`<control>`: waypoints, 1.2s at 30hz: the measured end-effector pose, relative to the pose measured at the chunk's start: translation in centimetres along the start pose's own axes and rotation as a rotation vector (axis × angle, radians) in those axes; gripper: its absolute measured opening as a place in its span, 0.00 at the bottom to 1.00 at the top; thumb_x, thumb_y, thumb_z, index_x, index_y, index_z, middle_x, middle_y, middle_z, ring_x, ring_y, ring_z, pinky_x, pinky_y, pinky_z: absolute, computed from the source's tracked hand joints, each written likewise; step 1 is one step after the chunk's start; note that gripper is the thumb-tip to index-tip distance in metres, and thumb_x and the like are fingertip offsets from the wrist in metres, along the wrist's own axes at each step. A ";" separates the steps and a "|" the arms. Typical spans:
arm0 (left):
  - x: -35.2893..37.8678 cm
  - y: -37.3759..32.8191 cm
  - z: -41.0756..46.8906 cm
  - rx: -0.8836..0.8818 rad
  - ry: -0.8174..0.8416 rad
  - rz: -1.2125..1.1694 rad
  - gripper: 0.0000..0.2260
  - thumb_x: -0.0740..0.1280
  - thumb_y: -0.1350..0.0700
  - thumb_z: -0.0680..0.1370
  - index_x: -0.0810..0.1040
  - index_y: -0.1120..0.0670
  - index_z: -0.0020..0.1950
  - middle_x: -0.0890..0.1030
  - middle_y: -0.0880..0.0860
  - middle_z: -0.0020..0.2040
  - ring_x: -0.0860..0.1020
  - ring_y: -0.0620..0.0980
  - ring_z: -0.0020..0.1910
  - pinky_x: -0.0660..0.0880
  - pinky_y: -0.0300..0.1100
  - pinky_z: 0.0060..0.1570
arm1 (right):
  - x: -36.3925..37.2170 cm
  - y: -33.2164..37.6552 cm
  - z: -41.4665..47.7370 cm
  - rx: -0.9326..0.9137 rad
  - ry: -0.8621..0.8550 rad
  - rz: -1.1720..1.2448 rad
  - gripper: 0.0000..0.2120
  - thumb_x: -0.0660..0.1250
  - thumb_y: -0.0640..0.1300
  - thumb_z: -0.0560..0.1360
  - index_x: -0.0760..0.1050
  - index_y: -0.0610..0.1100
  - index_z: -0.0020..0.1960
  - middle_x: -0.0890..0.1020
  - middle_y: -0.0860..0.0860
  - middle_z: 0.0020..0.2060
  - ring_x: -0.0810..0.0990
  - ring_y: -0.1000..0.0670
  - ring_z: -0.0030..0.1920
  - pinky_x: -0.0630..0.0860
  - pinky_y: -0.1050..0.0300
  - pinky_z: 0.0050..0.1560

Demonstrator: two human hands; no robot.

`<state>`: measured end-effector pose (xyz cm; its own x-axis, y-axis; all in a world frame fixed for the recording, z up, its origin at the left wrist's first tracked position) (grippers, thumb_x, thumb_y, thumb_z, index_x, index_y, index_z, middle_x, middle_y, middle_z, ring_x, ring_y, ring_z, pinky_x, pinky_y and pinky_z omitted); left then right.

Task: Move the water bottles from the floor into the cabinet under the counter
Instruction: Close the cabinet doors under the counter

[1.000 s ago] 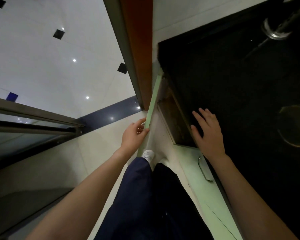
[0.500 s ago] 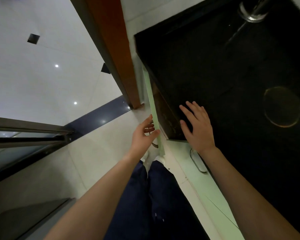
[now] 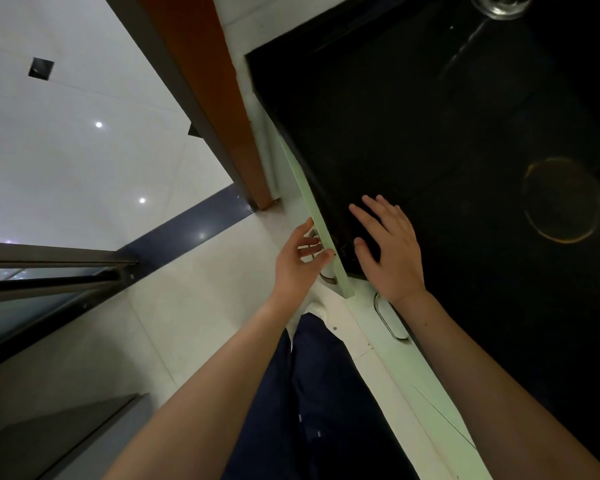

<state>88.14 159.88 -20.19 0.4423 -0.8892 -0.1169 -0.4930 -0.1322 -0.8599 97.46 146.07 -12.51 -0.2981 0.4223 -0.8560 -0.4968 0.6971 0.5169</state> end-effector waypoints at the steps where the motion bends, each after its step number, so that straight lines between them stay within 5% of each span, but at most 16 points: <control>1: 0.2 -0.1 0.1 -0.001 -0.002 -0.003 0.29 0.75 0.60 0.74 0.71 0.50 0.72 0.80 0.48 0.52 0.80 0.41 0.49 0.75 0.26 0.44 | 0.1 0.0 0.0 0.001 0.003 -0.004 0.23 0.62 0.44 0.79 0.69 0.48 0.74 0.68 0.50 0.75 0.60 0.50 0.78 0.48 0.54 0.79; 8: 2.6 -0.8 0.7 0.028 0.008 -0.030 0.28 0.72 0.64 0.75 0.69 0.52 0.72 0.81 0.55 0.58 0.81 0.43 0.51 0.75 0.27 0.50 | 0.1 -0.1 0.0 -0.002 0.004 -0.017 0.23 0.60 0.46 0.80 0.69 0.48 0.75 0.69 0.49 0.75 0.60 0.49 0.77 0.48 0.53 0.79; 16: 3.5 -0.8 1.0 0.039 -0.061 -0.052 0.27 0.72 0.64 0.75 0.70 0.51 0.71 0.80 0.46 0.51 0.81 0.40 0.48 0.76 0.28 0.49 | 0.3 -0.1 0.1 0.000 0.012 -0.031 0.23 0.59 0.47 0.80 0.69 0.48 0.75 0.69 0.49 0.75 0.60 0.49 0.78 0.47 0.55 0.79; 22: 3.9 -1.0 1.2 0.068 -0.077 -0.068 0.26 0.73 0.63 0.75 0.70 0.50 0.70 0.81 0.52 0.56 0.82 0.48 0.52 0.78 0.31 0.50 | 0.2 -0.1 0.1 0.004 0.011 -0.034 0.23 0.58 0.47 0.80 0.69 0.48 0.75 0.69 0.49 0.75 0.60 0.49 0.78 0.49 0.52 0.79; 36: 4.4 -1.1 1.8 0.059 -0.072 -0.071 0.24 0.73 0.64 0.75 0.70 0.51 0.68 0.82 0.48 0.51 0.81 0.44 0.49 0.77 0.31 0.50 | 0.3 -0.2 0.1 -0.002 0.004 -0.038 0.23 0.59 0.47 0.80 0.69 0.48 0.75 0.69 0.49 0.74 0.61 0.48 0.77 0.52 0.49 0.79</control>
<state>91.93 156.88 -20.67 0.5284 -0.8443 -0.0886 -0.4149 -0.1657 -0.8947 97.56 146.07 -12.85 -0.2824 0.3930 -0.8751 -0.5099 0.7112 0.4839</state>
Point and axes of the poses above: each hand's wrist, its own z-axis towards the middle knuckle, its own x-axis out of the palm, y = z × x, the point moved 8 cm from there along z, towards the middle knuckle
